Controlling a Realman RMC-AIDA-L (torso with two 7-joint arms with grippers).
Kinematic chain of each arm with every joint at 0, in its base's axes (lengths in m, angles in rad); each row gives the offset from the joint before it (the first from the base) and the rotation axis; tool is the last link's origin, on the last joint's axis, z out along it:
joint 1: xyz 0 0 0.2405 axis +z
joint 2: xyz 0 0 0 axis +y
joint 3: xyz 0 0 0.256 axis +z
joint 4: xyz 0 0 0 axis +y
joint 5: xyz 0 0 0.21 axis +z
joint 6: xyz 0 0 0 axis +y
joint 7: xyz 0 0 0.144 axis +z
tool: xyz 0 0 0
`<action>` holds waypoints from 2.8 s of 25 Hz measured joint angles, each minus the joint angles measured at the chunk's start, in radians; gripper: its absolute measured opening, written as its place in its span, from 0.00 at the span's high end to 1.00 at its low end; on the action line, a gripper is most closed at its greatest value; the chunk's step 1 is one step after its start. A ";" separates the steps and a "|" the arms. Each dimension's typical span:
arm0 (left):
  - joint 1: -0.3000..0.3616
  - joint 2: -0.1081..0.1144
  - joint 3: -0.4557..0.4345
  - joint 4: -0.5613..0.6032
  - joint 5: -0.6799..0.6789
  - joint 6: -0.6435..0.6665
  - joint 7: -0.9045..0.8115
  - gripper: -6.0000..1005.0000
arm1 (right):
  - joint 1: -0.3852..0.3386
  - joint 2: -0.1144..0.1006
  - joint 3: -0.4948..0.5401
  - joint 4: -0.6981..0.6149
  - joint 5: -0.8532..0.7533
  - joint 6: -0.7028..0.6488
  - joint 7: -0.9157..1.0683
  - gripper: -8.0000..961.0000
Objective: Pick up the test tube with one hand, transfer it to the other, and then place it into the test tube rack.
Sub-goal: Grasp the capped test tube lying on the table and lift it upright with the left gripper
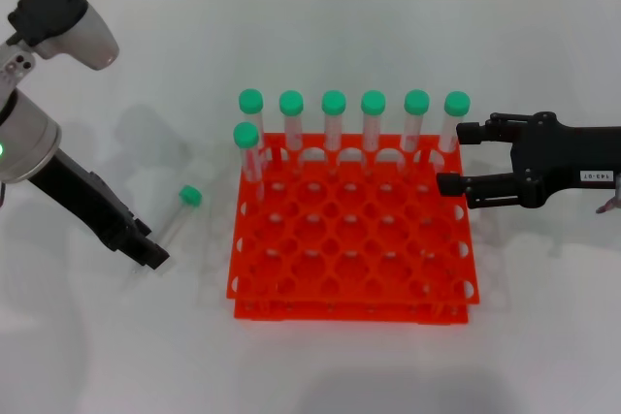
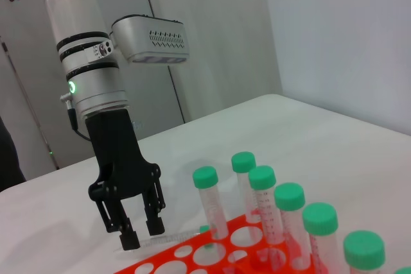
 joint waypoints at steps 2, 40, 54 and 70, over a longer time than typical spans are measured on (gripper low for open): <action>0.000 0.000 0.000 0.000 0.001 0.000 0.001 0.51 | 0.000 0.000 0.000 0.000 0.000 0.000 0.000 0.13; -0.012 -0.009 0.038 -0.030 0.004 -0.011 -0.005 0.56 | -0.008 0.000 0.000 0.000 0.000 0.011 -0.004 0.14; -0.015 -0.008 0.041 -0.038 0.008 -0.014 -0.014 0.60 | -0.007 0.000 0.002 0.000 0.000 0.012 -0.005 0.14; -0.027 -0.011 0.049 -0.060 0.015 -0.015 -0.016 0.66 | -0.009 0.001 0.002 0.010 0.001 0.013 -0.012 0.14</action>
